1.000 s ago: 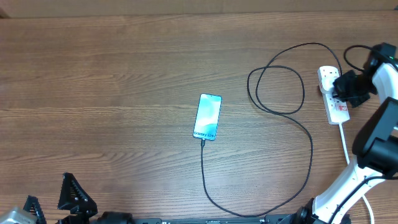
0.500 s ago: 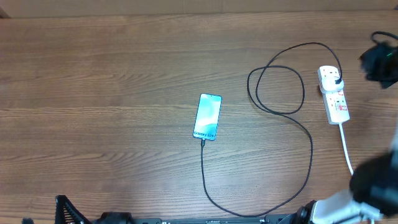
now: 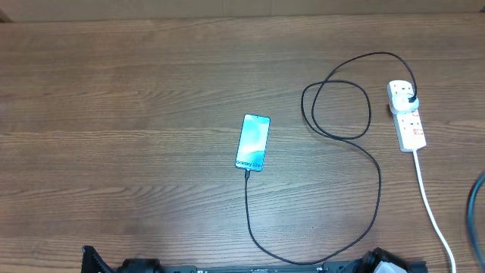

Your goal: Plug charger to phone and switch on socket

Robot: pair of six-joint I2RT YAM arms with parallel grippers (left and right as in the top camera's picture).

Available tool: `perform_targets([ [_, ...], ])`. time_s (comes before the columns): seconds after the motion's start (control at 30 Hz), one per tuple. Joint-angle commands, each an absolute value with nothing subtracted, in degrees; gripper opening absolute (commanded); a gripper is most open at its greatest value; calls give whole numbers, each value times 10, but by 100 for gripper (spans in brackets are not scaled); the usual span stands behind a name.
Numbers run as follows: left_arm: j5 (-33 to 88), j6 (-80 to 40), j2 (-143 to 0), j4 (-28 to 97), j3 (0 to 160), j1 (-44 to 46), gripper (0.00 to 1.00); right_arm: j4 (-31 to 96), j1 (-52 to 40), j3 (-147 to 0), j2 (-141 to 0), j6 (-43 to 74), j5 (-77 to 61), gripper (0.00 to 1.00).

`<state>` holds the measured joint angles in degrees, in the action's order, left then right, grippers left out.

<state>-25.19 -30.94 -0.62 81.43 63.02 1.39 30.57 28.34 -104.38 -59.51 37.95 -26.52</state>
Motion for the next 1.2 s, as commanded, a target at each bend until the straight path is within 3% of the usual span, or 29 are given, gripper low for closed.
perform_targets([
  [0.0,-259,-304,-3,813,631,9,99,378,273,-1038,-573,318,-276,9],
  [0.33,-259,-304,-3,813,631,9,100,405,216,-962,-447,310,-255,9],
  [0.6,-259,-304,-3,813,631,9,99,400,128,-959,-420,309,-202,10],
  [0.8,-252,-305,-3,806,631,9,99,400,113,-959,-373,301,-200,10],
  [1.17,-150,-304,-3,588,533,9,99,399,113,-960,-256,294,-199,13],
])
